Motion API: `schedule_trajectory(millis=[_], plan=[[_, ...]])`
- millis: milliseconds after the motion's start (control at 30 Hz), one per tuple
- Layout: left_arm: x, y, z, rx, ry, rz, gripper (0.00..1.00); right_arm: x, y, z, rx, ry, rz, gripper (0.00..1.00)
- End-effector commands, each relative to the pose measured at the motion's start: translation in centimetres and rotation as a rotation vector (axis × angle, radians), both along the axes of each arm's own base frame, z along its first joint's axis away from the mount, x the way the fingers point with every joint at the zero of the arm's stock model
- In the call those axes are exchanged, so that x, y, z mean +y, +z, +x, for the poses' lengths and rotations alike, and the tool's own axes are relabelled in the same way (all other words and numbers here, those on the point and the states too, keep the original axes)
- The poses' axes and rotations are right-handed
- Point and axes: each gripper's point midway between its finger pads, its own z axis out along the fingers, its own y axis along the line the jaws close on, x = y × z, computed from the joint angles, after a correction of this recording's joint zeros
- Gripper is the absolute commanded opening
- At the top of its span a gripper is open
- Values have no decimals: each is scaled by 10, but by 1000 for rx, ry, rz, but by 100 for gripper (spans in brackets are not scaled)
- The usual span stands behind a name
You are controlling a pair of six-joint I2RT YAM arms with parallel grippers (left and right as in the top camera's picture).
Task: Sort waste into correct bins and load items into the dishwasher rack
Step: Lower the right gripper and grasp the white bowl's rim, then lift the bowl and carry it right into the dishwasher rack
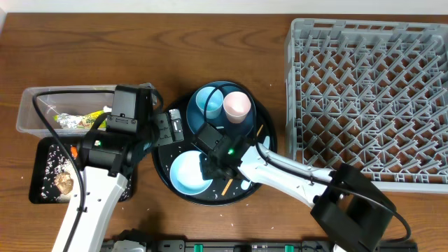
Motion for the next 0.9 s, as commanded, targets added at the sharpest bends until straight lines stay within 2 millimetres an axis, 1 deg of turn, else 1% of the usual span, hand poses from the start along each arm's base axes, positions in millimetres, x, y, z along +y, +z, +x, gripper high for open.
schedule_trajectory(millis=[0,200,400,500,633,733,800,867], plan=[[3,4,2,-11,19,7,98,1,11,2,13,31,47,1],[3,4,2,-11,19,7,98,-2,12,5,44,16,67,1],[3,4,2,-11,19,7,98,-5,11,4,57,12,62,1],[3,4,2,-11,19,7,98,-5,15,4,53,12,66,1],[3,4,2,-11,19,7,98,-5,30,4,33,13,91,1],[3,4,2,-11,19,7,98,-7,46,3,13,14,113,1],[3,4,2,-11,19,7,98,-12,55,3,-4,8,109,1],[3,4,2,-11,19,7,98,-21,65,1,-21,2,93,1]])
